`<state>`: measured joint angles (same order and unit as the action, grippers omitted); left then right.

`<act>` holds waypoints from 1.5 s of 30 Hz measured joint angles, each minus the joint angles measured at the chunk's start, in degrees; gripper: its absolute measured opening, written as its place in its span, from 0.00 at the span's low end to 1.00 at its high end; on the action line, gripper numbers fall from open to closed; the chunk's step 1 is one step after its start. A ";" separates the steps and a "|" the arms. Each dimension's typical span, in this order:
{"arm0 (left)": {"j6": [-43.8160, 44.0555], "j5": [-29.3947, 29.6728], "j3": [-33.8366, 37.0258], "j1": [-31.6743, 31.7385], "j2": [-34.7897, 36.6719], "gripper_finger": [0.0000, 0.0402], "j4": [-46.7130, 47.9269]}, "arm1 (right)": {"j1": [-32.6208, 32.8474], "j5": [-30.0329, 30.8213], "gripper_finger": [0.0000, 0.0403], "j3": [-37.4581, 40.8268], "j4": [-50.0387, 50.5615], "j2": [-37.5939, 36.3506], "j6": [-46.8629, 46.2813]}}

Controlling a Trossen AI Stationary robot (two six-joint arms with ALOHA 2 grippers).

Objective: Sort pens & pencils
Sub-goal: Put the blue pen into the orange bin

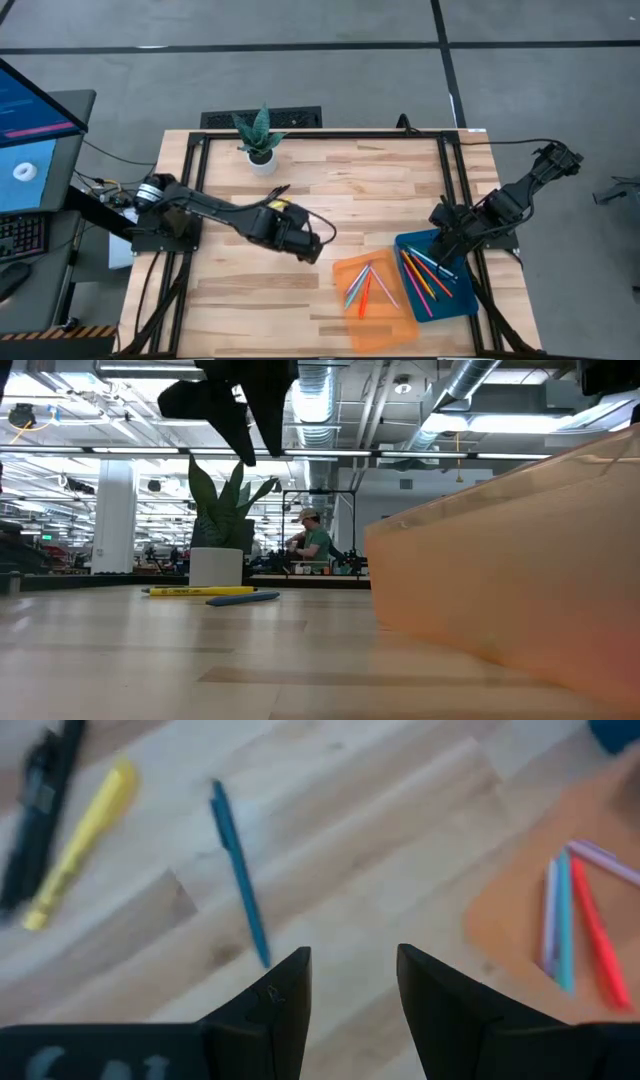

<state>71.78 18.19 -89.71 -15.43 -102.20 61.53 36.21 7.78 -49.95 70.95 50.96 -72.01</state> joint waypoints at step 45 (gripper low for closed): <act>7.88 6.78 26.14 7.83 -0.17 0.35 -23.37 | 0.02 -0.71 0.55 0.02 -0.26 -0.03 -0.09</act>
<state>79.66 24.97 -63.57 -7.60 -102.37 38.16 36.23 7.07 -49.93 70.70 50.93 -72.10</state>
